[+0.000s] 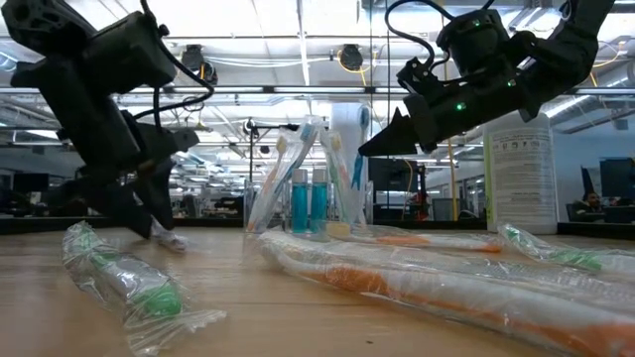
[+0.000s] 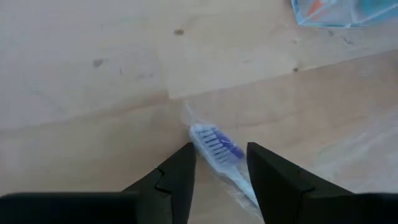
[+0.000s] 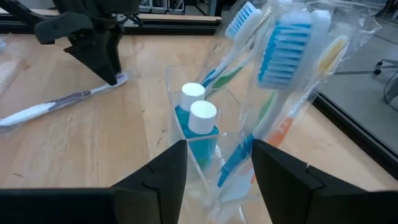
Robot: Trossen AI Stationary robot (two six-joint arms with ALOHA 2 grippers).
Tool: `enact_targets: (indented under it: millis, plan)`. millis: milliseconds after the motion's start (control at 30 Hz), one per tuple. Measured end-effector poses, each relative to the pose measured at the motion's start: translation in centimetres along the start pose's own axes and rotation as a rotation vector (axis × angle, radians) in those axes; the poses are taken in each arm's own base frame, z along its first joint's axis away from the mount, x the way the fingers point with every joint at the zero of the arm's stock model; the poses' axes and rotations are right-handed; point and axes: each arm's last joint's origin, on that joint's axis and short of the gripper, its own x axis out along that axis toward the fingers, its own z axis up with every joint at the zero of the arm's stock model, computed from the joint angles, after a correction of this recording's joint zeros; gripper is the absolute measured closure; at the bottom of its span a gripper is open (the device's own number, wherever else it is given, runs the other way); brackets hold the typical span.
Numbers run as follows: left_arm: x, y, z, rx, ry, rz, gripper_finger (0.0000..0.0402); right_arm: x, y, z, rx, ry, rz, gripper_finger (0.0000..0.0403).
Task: Pick & Place Toothbrushes
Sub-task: Put the purple toothbrush into the transparent organizer
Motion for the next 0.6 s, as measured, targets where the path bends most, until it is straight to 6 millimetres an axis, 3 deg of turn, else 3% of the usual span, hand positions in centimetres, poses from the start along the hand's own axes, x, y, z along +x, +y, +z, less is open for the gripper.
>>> enact_targets:
  millis: [300,600]
  plan:
    - [0.2,-0.1,0.5,0.031,-0.084,-0.003,0.0334,0.0,0.0,0.0,0.0,0.0,0.0,0.0231]
    - [0.0,-1.7,1.0,0.168,-0.165,-0.145,0.0396,0.0,0.0,0.0,-0.019,0.0,0.0,0.0231]
